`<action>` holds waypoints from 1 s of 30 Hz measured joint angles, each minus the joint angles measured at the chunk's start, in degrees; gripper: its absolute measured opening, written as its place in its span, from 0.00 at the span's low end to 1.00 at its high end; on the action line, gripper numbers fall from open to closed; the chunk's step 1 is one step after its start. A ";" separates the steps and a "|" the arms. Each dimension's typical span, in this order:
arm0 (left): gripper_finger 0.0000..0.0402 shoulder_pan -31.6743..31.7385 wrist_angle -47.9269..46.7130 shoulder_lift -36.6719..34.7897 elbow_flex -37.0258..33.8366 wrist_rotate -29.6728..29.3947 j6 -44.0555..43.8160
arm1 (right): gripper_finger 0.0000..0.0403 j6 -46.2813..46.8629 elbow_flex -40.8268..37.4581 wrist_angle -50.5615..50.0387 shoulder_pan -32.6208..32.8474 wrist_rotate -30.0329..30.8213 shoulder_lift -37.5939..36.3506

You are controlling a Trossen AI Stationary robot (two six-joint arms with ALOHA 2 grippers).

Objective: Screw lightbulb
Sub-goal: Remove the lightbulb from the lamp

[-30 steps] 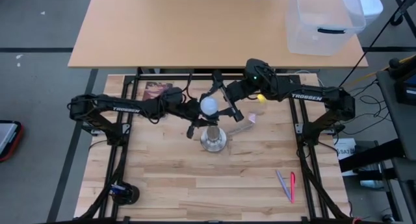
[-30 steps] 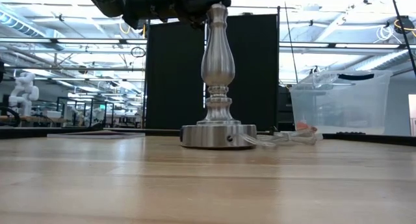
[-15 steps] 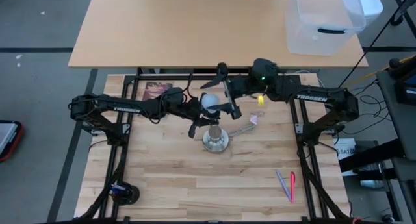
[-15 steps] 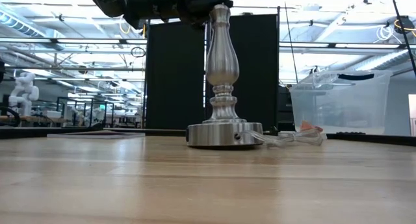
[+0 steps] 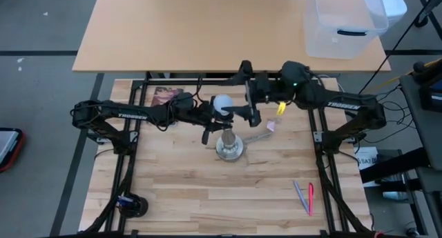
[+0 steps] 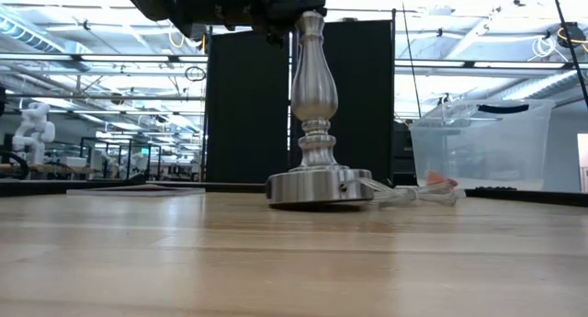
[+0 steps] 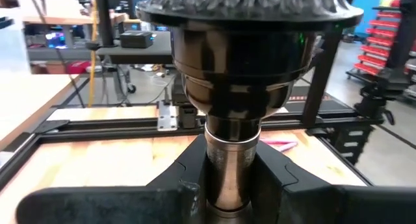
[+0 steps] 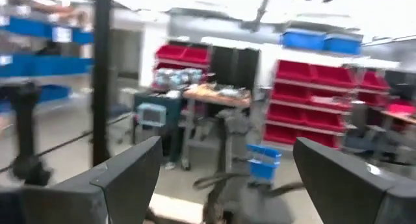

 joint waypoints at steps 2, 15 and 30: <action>0.18 -0.24 0.00 0.00 0.00 -1.15 -0.09 | 0.85 -0.42 1.82 -3.54 1.06 4.42 -0.45; 0.18 -3.38 0.31 0.02 0.00 -11.61 0.17 | 0.85 -4.04 10.61 -25.96 16.10 39.23 -0.53; 0.18 -4.85 0.60 0.04 0.00 -19.29 -0.51 | 0.85 2.88 10.56 -29.73 20.62 62.05 6.04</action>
